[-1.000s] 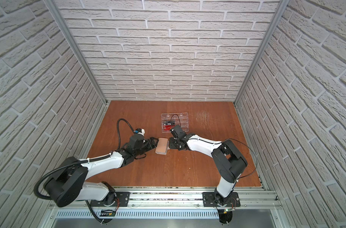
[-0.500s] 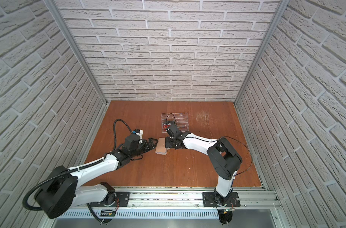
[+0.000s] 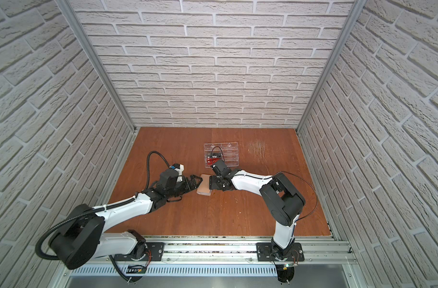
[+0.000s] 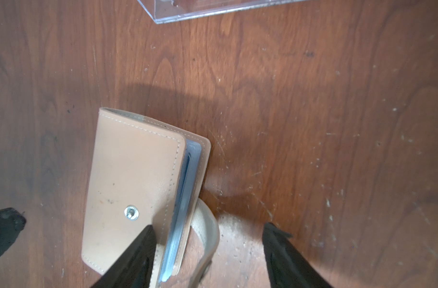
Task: Take the credit cards out of the card holder
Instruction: Open the card holder at the center of the table.
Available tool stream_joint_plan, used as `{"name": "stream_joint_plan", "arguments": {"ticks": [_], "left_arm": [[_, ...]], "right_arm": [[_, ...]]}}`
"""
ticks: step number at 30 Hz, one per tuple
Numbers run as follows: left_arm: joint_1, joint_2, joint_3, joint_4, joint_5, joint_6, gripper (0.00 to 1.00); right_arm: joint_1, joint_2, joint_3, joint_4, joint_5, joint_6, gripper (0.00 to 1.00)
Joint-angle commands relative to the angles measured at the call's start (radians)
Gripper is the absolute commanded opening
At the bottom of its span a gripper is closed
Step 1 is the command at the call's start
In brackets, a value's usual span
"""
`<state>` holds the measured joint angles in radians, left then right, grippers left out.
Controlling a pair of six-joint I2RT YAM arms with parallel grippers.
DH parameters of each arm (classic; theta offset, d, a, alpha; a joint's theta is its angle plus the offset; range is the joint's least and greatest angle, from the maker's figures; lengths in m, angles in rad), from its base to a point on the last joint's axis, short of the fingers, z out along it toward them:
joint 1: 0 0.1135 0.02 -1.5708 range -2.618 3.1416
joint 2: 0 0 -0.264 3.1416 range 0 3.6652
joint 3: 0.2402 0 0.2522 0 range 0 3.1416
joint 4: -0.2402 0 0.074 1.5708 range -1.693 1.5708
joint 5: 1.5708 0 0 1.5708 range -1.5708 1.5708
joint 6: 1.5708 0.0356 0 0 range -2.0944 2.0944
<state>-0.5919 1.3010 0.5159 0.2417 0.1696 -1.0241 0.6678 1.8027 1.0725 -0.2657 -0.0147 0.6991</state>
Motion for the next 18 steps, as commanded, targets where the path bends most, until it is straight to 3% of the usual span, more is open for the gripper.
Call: {"name": "stream_joint_plan", "arguments": {"ticks": [1, 11, 18], "left_arm": [[0.007, 0.013, -0.003, 0.047, 0.01, 0.012, 0.98], [0.006, 0.028, 0.012, 0.045, 0.03, 0.022, 0.98], [0.016, 0.049, 0.007, 0.071, 0.063, -0.019, 0.98]], "right_arm": [[-0.002, -0.035, -0.037, 0.012, 0.026, -0.007, 0.72], [-0.004, -0.105, -0.107, 0.02, 0.044, -0.013, 0.79], [-0.002, -0.061, -0.077, 0.032, 0.022, -0.008, 0.8]]}}
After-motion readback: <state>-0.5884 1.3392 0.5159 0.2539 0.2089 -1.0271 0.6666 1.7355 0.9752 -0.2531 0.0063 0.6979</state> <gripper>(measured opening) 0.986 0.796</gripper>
